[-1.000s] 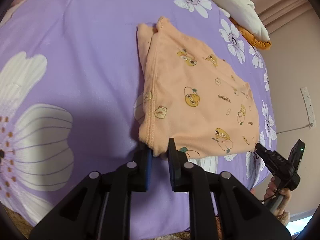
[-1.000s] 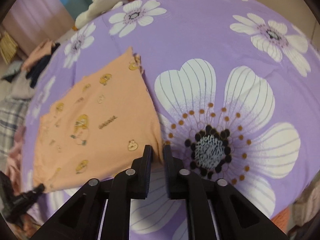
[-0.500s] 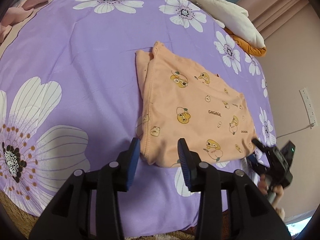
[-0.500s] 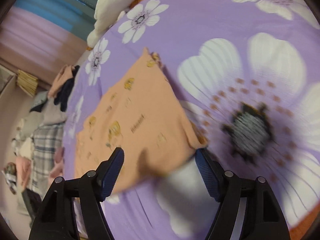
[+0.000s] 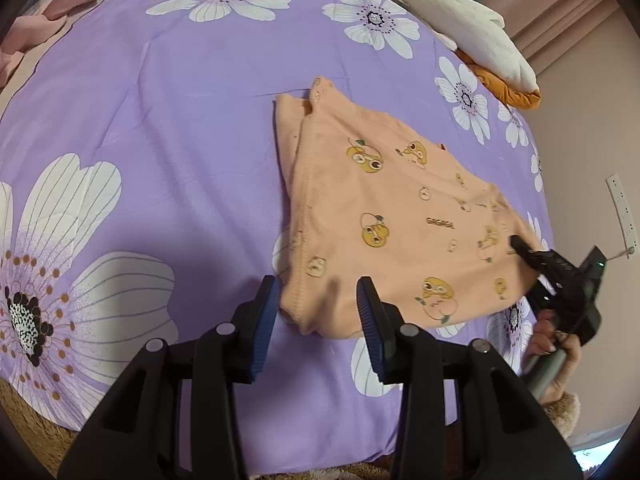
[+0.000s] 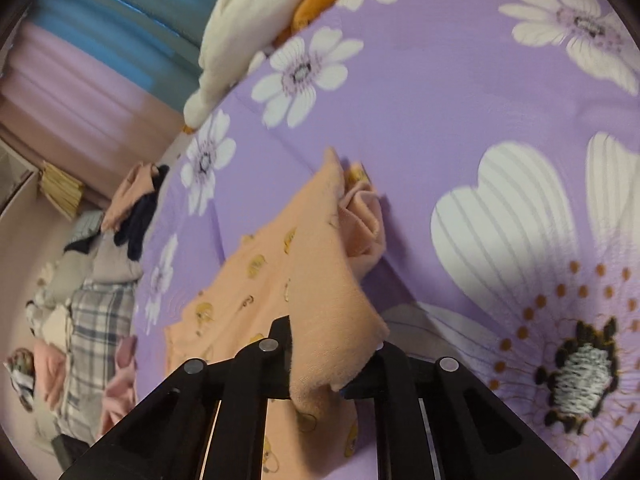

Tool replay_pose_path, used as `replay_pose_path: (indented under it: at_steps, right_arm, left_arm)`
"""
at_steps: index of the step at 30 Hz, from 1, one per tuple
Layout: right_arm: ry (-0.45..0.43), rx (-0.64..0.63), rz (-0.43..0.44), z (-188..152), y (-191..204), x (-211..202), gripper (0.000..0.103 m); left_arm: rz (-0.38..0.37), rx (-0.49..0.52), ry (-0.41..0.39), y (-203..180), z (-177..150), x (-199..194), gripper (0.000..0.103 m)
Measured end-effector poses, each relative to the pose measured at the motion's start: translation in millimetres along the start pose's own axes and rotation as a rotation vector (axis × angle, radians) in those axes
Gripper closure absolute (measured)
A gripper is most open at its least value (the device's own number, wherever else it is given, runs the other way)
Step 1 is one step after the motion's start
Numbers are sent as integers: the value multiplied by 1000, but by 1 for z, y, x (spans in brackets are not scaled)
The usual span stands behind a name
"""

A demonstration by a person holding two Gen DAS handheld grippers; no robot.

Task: Fold small clothes

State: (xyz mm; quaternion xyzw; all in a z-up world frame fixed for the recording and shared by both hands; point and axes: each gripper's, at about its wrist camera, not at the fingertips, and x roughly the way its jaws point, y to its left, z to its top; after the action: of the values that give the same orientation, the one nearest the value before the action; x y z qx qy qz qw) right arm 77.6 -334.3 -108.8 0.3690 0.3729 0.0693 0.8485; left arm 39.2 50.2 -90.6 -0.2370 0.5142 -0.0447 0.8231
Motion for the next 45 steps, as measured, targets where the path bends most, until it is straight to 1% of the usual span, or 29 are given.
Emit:
replay_pose_path:
  at_steps: [2, 6, 9, 10, 13, 14, 17, 19, 20, 22, 23, 24, 27, 28, 30, 31, 32, 33, 34, 36, 37, 38, 39, 40, 41, 43, 45]
  right_arm:
    - [-2, 29, 42, 6, -1, -8, 92]
    - [-88, -10, -19, 17, 7, -31, 92]
    - [-93, -11, -44, 27, 5, -44, 92]
    - [-102, -38, -65, 29, 7, -49, 92]
    - [-149, -173, -223, 32, 25, -61, 92]
    - [-156, -208, -259, 33, 31, -63, 92]
    - [-141, -328, -286, 29, 57, -56, 92]
    - [-135, -447, -338, 18, 83, -44, 92]
    - [-130, -490, -341, 13, 94, -41, 92]
    - [-89, -597, -304, -6, 123, -30, 92]
    - [-70, -625, -286, -12, 131, -26, 92]
    - [-36, -665, -255, -24, 142, -17, 92]
    - [73, -751, -202, -57, 162, 8, 92]
    - [109, -773, -193, -67, 164, 17, 92]
    - [212, -808, -190, -90, 163, 41, 92]
    - [252, -822, -199, -99, 161, 51, 92]
    - [291, -836, -216, -110, 155, 63, 89]
    - [311, -842, -224, -116, 151, 69, 88]
    - [325, -848, -226, -120, 147, 73, 86]
    - [309, -872, -215, -122, 146, 71, 85]
    - [311, -871, -204, -120, 146, 68, 80]
    - [324, -861, -185, -118, 146, 65, 69]
    - [350, -831, -150, -115, 147, 63, 63]
    - [368, -805, -123, -113, 146, 59, 54]
    - [380, -780, -96, -111, 146, 54, 50]
    - [376, -756, -60, -108, 146, 38, 48]
    - [338, -750, -40, -103, 148, 19, 48]
  left_arm:
    - [2, -10, 4, 2, 0, 0, 63]
    - [-10, -11, 3, 3, -1, -4, 63]
    - [-8, -13, -1, 4, -2, -6, 63]
    - [-11, -12, 1, 4, -3, -6, 63]
    - [-3, -5, 4, 3, -5, -7, 59]
    - [-1, -2, 4, 2, -5, -7, 59]
    - [1, 7, 1, 1, -6, -6, 59]
    - [1, 6, 1, 1, -7, -7, 58]
    - [2, 8, 1, 2, -7, -7, 58]
    - [7, 12, -3, 3, -8, -9, 57]
    - [10, 11, -4, 3, -8, -9, 56]
    - [15, 9, -7, 4, -8, -10, 56]
    - [28, 2, -8, 9, -9, -11, 55]
    - [32, 0, -8, 11, -10, -11, 55]
    - [37, -2, -6, 14, -11, -11, 55]
    - [42, -5, -3, 16, -12, -11, 55]
    - [43, -7, 0, 17, -12, -10, 55]
    - [45, -7, 3, 18, -12, -10, 55]
    - [48, -8, 7, 19, -12, -9, 55]
    - [51, -6, 13, 19, -13, -7, 54]
    - [52, -4, 16, 19, -13, -7, 54]
    - [52, -3, 18, 18, -13, -6, 54]
    - [50, -1, 18, 18, -13, -6, 53]
    - [48, 1, 18, 16, -13, -6, 53]
    - [46, 3, 18, 15, -12, -6, 53]
    - [40, 8, 16, 15, -11, -6, 51]
    - [41, 12, 13, 14, -11, -7, 50]
